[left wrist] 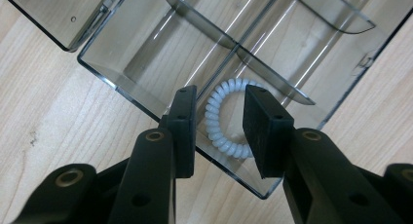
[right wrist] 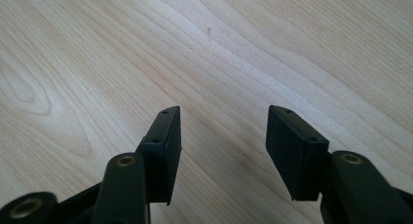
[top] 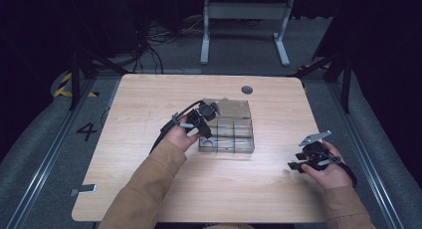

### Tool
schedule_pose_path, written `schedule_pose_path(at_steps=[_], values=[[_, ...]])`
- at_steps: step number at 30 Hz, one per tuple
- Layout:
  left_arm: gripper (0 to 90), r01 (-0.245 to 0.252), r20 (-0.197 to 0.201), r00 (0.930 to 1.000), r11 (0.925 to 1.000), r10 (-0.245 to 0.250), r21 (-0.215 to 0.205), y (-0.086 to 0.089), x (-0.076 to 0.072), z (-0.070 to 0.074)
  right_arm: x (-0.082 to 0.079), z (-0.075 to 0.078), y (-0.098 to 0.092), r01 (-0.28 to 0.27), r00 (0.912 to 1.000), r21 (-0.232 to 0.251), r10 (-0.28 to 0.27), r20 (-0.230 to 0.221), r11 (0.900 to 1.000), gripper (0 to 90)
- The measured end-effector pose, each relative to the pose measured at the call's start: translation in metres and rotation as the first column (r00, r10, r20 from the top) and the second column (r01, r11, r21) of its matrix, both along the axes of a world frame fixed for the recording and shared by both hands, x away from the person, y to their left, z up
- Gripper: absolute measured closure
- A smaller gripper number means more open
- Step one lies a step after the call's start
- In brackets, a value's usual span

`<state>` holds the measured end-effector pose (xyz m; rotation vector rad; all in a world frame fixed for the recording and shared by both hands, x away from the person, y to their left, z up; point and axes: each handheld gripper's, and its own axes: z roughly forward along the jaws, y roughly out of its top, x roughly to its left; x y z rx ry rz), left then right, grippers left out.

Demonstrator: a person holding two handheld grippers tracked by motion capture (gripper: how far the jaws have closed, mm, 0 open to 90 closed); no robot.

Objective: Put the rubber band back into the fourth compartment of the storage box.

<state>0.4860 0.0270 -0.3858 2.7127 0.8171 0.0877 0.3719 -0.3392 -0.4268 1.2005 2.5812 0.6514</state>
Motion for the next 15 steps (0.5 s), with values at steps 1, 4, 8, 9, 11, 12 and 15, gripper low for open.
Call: schedule_pose_path(at_steps=[1, 4, 8, 9, 11, 12, 15], values=[[66.6, 0.001, 0.001, 1.0, 1.0, -0.001, -0.008, 0.0, -0.001, 0.001, 0.0, 0.0, 0.0, 0.0, 1.0, 0.0, 0.0, 0.0, 1.0, 48.1], [64.7, 0.006, 0.001, 1.0, 0.9999, -0.006, -0.009, 0.001, -0.002, 0.005, 0.0, 0.0, 0.0, 0.0, 1.0, 0.0, 0.0, 0.0, 1.0, 48.1], [64.6, 0.018, 0.005, 0.9998, 0.9996, -0.018, -0.02, 0.004, -0.007, 0.016, 0.002, 0.0, 0.002, -0.007, 1.0, -0.003, 0.007, -0.003, 1.0, 47.9], [64.6, 0.02, -0.001, 0.9998, 0.9994, -0.02, -0.027, 0.004, -0.009, 0.018, 0.002, 0.0, 0.002, -0.008, 1.0, -0.002, 0.008, -0.003, 1.0, 47.9], [64.4, 0.029, 0.001, 0.9996, 0.9987, -0.029, -0.043, 0.006, -0.012, 0.023, 0.004, -0.001, 0.003, -0.012, 0.9999, -0.003, 0.012, -0.001, 1.0, 47.8], [64.1, 0.029, 0.001, 0.9996, 0.9987, -0.029, -0.043, 0.006, -0.012, 0.023, 0.004, 0.0, 0.003, -0.013, 0.9999, -0.003, 0.013, -0.004, 1.0, 47.7], [63.3, 0.027, 0.013, 0.9996, 0.9984, -0.027, -0.05, 0.011, -0.018, 0.032, 0.005, 0.0, 0.005, -0.019, 0.9998, -0.004, 0.019, -0.003, 1.0, 47.6]])
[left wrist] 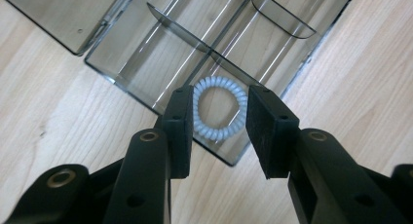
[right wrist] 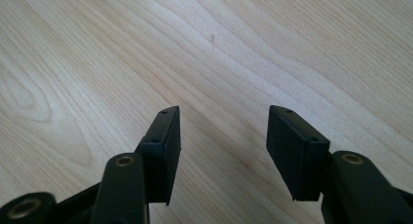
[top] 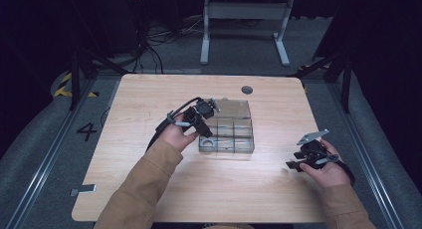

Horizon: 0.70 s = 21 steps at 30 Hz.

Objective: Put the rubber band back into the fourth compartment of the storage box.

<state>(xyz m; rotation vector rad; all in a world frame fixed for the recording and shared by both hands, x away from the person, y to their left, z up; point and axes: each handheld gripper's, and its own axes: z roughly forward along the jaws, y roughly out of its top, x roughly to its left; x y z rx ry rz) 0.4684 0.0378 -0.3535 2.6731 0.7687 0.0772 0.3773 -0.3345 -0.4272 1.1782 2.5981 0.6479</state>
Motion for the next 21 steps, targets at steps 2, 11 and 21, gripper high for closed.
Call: schedule_pose_path(at_steps=[2, 11, 21], values=[[62.6, -0.002, 0.004, 1.0, 1.0, 0.002, -0.007, 0.005, -0.005, 0.007, 0.002, 0.0, 0.002, -0.006, 1.0, -0.001, 0.006, -0.002, 1.0, 47.4], [61.1, 0.0, 0.017, 0.9998, 1.0, 0.0, -0.005, 0.019, -0.021, 0.021, 0.009, -0.001, 0.008, -0.02, 0.9998, -0.004, 0.02, -0.009, 1.0, 47.1], [60.1, -0.017, 0.029, 0.9994, 0.9998, 0.017, -0.008, 0.04, -0.033, 0.026, 0.012, -0.002, 0.01, -0.023, 0.9997, -0.007, 0.023, -0.009, 1.0, 47.0]])
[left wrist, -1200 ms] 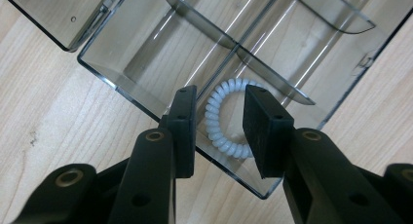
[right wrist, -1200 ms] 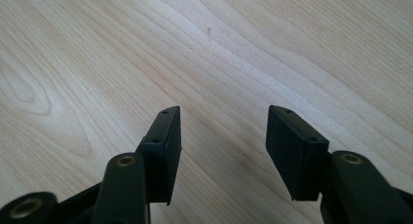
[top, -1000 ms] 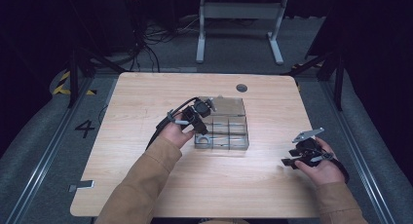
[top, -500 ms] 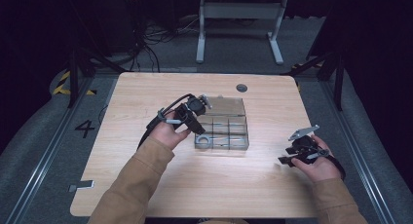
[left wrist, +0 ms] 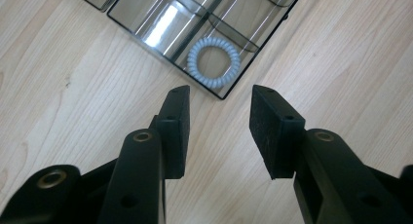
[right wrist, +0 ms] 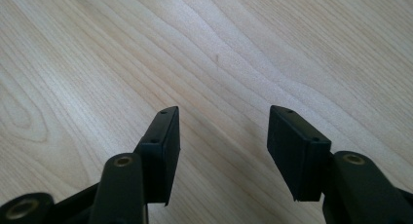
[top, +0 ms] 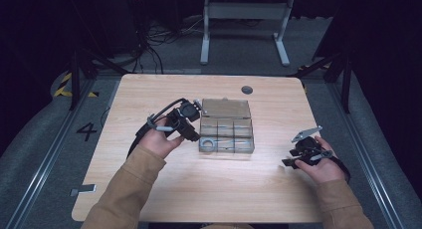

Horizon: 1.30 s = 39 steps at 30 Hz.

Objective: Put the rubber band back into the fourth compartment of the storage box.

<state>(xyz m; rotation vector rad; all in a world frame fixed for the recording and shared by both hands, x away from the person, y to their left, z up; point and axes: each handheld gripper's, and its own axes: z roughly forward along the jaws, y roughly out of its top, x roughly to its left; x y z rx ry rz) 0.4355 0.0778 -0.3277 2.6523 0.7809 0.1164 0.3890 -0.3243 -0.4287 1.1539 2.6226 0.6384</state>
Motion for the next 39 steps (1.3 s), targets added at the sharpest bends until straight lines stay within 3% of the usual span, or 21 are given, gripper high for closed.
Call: schedule_pose_path(at_steps=[10, 23, 32, 35, 39], values=[[58.7, -0.028, 0.013, 0.9995, 0.9996, 0.028, -0.011, 0.025, -0.007, 0.003, -0.001, -0.002, 0.0, 0.002, 1.0, 0.002, -0.002, -0.008, 1.0, 46.9], [56.9, -0.074, 0.032, 0.9966, 0.9958, 0.075, -0.054, 0.058, -0.021, -0.002, 0.0, -0.001, 0.0, 0.003, 1.0, 0.003, -0.003, -0.005, 1.0, 46.7], [53.0, -0.105, 0.06, 0.9922, 0.9915, 0.11, -0.077, 0.083, -0.032, -0.006, 0.0, -0.001, 0.0, 0.0, 1.0, 0.003, 0.0, -0.004, 1.0, 46.7], [51.0, -0.12, 0.097, 0.9872, 0.9903, 0.127, -0.069, 0.095, -0.037, -0.007, -0.001, -0.001, 0.0, -0.002, 1.0, 0.002, 0.002, -0.003, 1.0, 46.7], [48.6, -0.145, 0.061, 0.9863, 0.9825, 0.153, -0.116, 0.112, -0.039, -0.01, -0.002, -0.001, -0.001, 0.0, 1.0, 0.003, 0.0, 0.0, 1.0, 46.7]])
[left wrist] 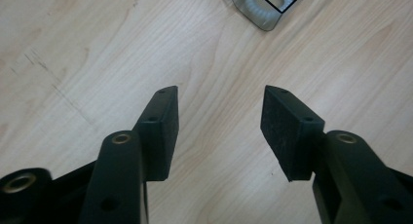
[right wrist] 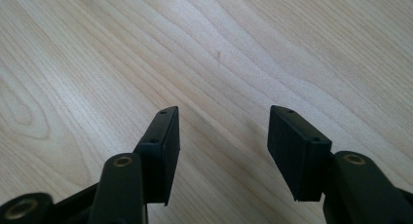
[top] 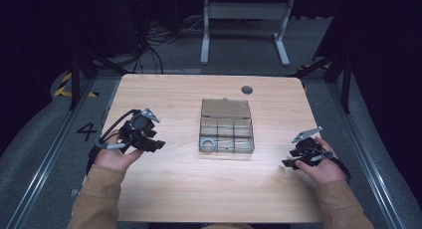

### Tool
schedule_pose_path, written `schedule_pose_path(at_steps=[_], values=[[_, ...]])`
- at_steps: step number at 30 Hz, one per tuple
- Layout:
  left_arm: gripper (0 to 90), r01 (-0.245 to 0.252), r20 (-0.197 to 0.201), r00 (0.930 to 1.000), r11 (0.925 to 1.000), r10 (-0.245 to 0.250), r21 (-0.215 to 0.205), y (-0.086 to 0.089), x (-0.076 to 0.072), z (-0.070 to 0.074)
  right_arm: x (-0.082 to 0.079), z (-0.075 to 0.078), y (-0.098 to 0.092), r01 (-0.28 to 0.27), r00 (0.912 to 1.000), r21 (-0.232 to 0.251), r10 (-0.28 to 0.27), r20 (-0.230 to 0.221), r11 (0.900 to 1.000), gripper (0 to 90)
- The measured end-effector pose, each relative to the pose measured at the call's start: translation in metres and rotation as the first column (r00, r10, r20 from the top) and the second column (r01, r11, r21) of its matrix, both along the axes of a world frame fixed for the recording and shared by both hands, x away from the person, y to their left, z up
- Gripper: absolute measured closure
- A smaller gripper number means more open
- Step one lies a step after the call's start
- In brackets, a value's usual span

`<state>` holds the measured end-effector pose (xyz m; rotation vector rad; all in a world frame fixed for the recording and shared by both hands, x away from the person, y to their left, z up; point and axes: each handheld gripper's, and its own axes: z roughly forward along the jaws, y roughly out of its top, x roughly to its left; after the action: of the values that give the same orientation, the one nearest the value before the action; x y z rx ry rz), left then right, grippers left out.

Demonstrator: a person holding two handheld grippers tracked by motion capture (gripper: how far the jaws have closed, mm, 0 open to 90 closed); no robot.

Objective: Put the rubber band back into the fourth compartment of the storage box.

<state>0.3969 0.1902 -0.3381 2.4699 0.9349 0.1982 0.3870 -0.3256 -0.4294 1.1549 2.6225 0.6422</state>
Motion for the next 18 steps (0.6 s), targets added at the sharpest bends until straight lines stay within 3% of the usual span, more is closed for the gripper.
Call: schedule_pose_path(at_steps=[2, 5, 6, 7, 8, 11, 18], values=[[47.9, -0.012, -0.002, 0.9999, 0.9999, 0.012, 0.005, 0.006, -0.001, -0.004, 0.0, 0.0, -0.001, 0.002, 1.0, 0.004, -0.002, 0.0, 1.0, 46.7], [43.0, -0.058, 0.05, 0.9972, 0.9977, 0.056, 0.037, 0.011, -0.006, -0.011, 0.0, 0.001, 0.0, 0.002, 1.0, 0.004, -0.002, 0.0, 1.0, 46.7], [39.6, -0.058, 0.05, 0.9972, 0.9977, 0.056, 0.037, 0.011, -0.006, -0.011, 0.0, 0.001, 0.0, 0.002, 1.0, 0.004, -0.002, 0.0, 1.0, 46.7], [39.6, -0.092, 0.106, 0.9907, 0.994, 0.085, 0.06, 0.014, -0.01, -0.013, 0.0, 0.001, 0.0, 0.0, 1.0, 0.003, 0.0, 0.0, 1.0, 46.7], [32.1, -0.128, 0.148, 0.982, 0.9896, 0.117, 0.065, 0.018, -0.013, -0.016, 0.001, 0.0, 0.001, -0.001, 1.0, 0.0, 0.001, 0.003, 1.0, 46.7], [27.8, -0.151, 0.139, 0.9798, 0.9874, 0.144, 0.047, 0.024, -0.013, -0.021, 0.001, 0.0, 0.001, -0.004, 1.0, -0.001, 0.004, 0.003, 1.0, 46.7], [25.1, -0.152, 0.123, 0.9809, 0.9884, 0.151, 0.0, 0.033, -0.016, -0.033, 0.003, 0.0, 0.002, -0.005, 1.0, 0.0, 0.005, 0.002, 1.0, 46.7]])
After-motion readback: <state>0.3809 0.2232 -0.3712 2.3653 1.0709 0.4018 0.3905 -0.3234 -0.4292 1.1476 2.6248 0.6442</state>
